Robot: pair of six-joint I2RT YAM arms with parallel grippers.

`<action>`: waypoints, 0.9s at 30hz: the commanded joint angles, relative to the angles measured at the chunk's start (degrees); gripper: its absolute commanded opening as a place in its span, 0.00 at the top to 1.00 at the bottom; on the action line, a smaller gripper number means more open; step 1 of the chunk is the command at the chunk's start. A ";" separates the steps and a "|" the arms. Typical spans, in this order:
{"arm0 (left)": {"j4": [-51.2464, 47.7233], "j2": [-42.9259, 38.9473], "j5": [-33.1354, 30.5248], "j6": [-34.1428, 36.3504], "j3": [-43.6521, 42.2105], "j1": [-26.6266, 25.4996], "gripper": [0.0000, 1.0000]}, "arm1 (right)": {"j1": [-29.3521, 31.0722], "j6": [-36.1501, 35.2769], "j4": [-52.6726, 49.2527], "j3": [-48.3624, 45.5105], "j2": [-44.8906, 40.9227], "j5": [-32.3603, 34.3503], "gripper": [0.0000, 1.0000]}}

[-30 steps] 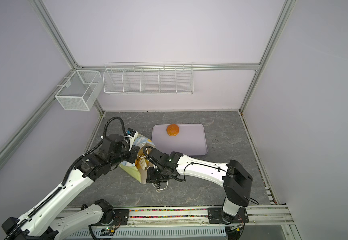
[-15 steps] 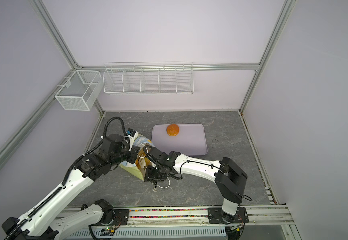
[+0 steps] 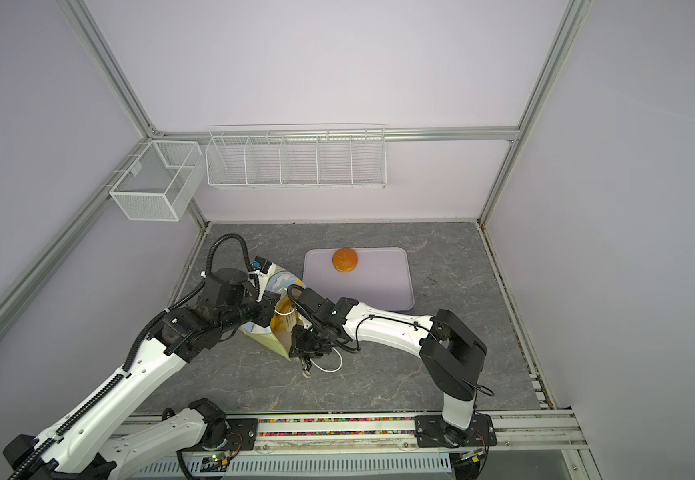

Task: Take the fake bread out of the paper bag
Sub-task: 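Lift the clamped sesame roll out of the bag with the right gripper's tongs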

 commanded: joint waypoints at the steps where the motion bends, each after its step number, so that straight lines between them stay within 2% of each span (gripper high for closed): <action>1: 1.54 -1.45 1.06 -0.13 0.58 -0.18 1.00 | -0.24 -2.09 -0.88 0.97 -2.45 1.78 0.78; 12: 0.86 -1.43 -1.38 -0.88 0.58 -0.18 1.00 | 0.98 -5.44 -7.62 -2.74 -10.71 7.67 0.94; 21: -0.14 1.65 -5.35 -3.87 2.42 -0.18 1.00 | 4.51 -9.67 -14.90 -1.61 -14.81 11.32 0.94; 27: -4.37 6.87 -7.61 -4.55 8.96 -0.18 1.00 | 6.65 -10.48 -16.74 -3.10 -20.08 16.90 0.94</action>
